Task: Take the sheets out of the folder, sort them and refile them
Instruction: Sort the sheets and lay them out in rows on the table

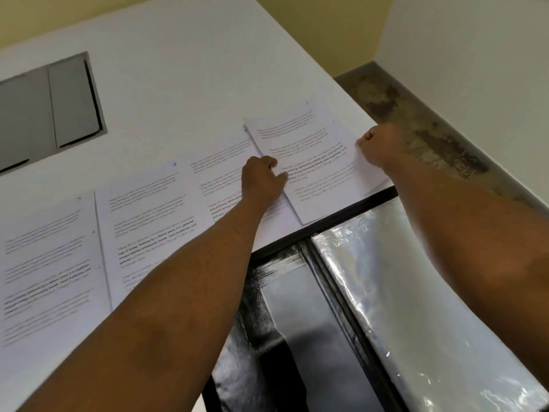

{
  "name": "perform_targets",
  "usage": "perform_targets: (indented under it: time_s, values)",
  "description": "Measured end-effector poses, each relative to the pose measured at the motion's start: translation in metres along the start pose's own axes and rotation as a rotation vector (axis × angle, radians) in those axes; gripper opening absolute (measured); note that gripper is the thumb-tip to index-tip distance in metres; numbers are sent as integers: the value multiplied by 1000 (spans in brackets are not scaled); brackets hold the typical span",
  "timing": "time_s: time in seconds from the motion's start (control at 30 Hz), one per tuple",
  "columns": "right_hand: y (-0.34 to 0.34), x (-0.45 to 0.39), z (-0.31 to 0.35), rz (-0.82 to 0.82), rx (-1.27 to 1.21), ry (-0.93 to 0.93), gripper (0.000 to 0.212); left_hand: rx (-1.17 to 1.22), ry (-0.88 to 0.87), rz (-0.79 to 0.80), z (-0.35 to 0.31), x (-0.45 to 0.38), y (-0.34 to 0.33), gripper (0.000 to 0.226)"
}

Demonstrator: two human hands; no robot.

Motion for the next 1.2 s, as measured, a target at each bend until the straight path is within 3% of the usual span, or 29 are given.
perform_targets:
  time_s: [0.1, 0.23, 0.5, 0.73, 0.87, 1.2]
  values:
    - [0, 12, -2, -46, 126, -10, 32, -16, -18, 12, 4, 10, 1, 45]
    - [5, 42, -1, -109, 93, 38, 46, 12, -51, 8, -2, 41, 6, 41]
    - [-5, 182, -1, -67, -99, 269, 38, -136, -108, 14, -11, 152, 40, 40]
    - [-10, 329, -4, 36, -137, 389, 28, -163, -96, -84, -17, 287, 92, 31]
    - [-19, 407, -13, 113, -179, 450, 28, -159, -29, -138, -7, 371, 118, 30]
    - [-64, 613, -28, 375, -152, 356, 15, -84, 256, -221, 66, 586, 187, 29]
Point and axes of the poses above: each hand's wrist, its own x-axis away from the middle knuckle, its own y-axis out of the back of the hand, z = x × y, the point moved 2 cm from there along -x, towards the middle knuckle, and after that the axes turned 11 degrees about -y, right-handed, at the moved point
